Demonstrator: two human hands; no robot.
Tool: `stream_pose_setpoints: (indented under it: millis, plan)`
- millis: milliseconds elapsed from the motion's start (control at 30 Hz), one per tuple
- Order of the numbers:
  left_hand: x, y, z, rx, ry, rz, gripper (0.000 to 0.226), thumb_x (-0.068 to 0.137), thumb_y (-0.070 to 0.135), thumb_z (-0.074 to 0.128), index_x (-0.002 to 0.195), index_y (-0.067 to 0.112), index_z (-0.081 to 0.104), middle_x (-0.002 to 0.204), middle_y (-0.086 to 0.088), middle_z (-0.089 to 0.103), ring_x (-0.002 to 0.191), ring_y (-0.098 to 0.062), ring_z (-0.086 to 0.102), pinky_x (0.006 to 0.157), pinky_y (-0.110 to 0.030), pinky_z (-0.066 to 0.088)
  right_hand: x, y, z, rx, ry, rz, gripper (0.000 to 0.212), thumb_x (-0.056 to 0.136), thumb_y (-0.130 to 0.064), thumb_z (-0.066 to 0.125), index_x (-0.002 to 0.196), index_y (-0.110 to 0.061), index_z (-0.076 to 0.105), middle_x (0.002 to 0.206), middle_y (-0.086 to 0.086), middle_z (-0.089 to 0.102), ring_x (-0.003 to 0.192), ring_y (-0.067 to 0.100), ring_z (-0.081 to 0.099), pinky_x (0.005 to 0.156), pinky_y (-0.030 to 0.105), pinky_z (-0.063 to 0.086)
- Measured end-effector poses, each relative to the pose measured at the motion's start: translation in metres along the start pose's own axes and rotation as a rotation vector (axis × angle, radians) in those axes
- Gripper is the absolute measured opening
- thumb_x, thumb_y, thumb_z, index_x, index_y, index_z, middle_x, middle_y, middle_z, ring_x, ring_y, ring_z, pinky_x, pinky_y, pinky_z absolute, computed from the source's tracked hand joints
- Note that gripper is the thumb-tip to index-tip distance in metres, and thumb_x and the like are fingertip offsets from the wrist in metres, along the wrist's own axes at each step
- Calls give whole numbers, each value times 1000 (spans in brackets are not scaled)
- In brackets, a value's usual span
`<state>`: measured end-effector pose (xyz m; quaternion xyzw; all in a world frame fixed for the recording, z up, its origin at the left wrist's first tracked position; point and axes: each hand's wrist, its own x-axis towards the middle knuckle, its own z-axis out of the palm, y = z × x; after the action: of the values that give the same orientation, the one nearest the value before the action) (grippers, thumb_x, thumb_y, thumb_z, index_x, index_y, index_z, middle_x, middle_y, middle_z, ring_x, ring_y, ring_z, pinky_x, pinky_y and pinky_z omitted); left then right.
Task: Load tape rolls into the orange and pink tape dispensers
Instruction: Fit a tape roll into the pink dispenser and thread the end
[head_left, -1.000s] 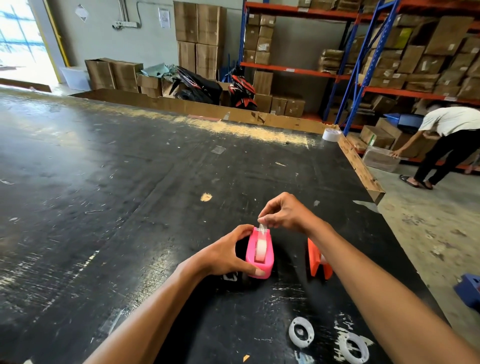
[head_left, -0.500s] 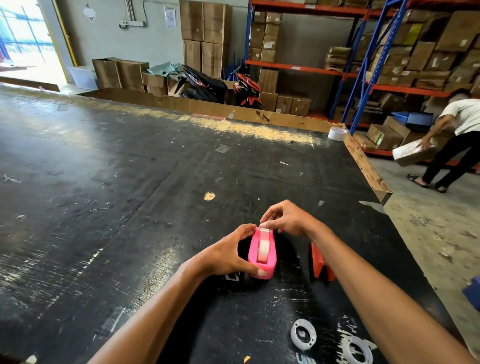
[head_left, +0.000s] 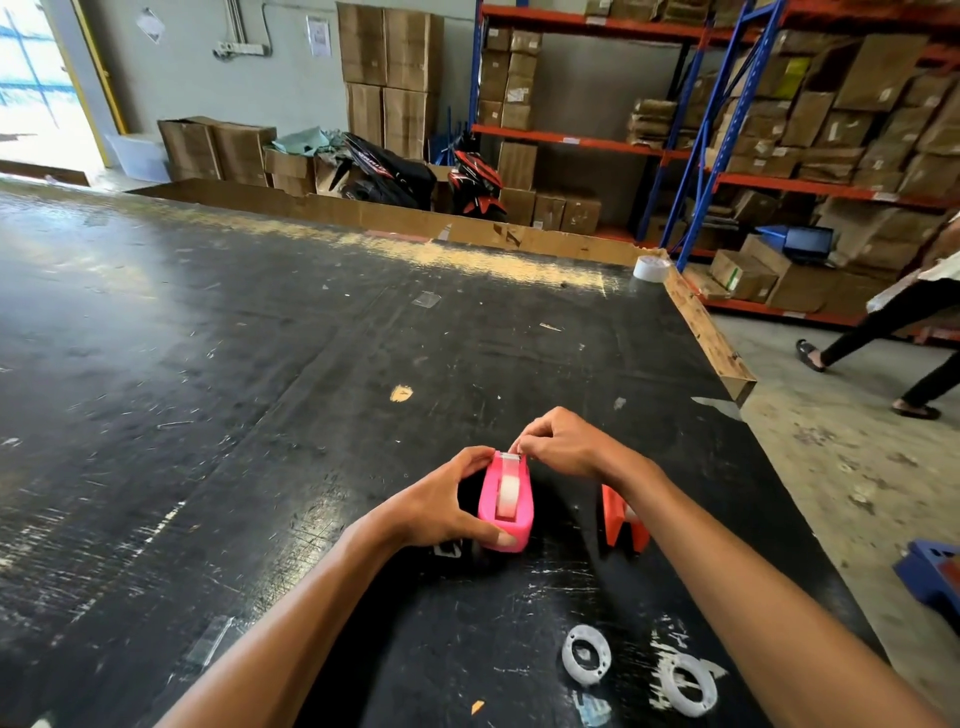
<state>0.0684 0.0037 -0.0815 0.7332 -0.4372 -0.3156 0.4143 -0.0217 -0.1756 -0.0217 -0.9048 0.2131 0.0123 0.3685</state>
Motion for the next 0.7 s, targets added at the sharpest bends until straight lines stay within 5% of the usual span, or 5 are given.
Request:
stream_pose_setpoints:
  millis: [133, 233, 333, 533, 700]
  plan:
    - [0, -1, 0, 26, 18, 13, 107, 55, 37, 91, 146, 25, 36, 142, 13, 49, 132, 3, 43, 116, -28, 33, -8, 2, 2, 47, 110, 53, 24, 89, -16, 52, 102, -12, 71, 89, 3, 71, 85, 15, 65, 85, 33, 53]
    - [-1, 1, -1, 66, 24, 17, 112, 56, 41, 91, 150, 23, 33, 145, 12, 48, 132, -3, 46, 114, -28, 35, -19, 2, 6, 118, 170, 169, 20, 91, -14, 51, 99, -1, 66, 84, 14, 71, 71, 22, 69, 70, 32, 59]
    - [-5, 2, -2, 54, 33, 24, 117, 57, 43, 90, 153, 20, 26, 144, 17, 38, 136, -2, 39, 113, -20, 28, -31, 2, 14, 221, 115, 243, 22, 93, -16, 53, 96, 4, 63, 83, 21, 70, 76, 31, 73, 72, 36, 62]
    - [-14, 4, -1, -45, 82, 93, 50, 72, 24, 86, 118, 25, 69, 105, 5, 77, 96, -7, 71, 86, -24, 52, -38, 3, 27, 333, 79, 290, 30, 92, -14, 52, 97, 11, 67, 94, 27, 72, 68, 26, 69, 66, 29, 61]
    - [-1, 7, 5, -45, 129, 104, 45, 65, 33, 88, 108, 28, 74, 100, 4, 78, 94, -12, 73, 91, -36, 57, -39, 3, 26, 304, 160, 267, 33, 87, -9, 48, 94, 18, 64, 93, 32, 71, 68, 25, 65, 73, 38, 60]
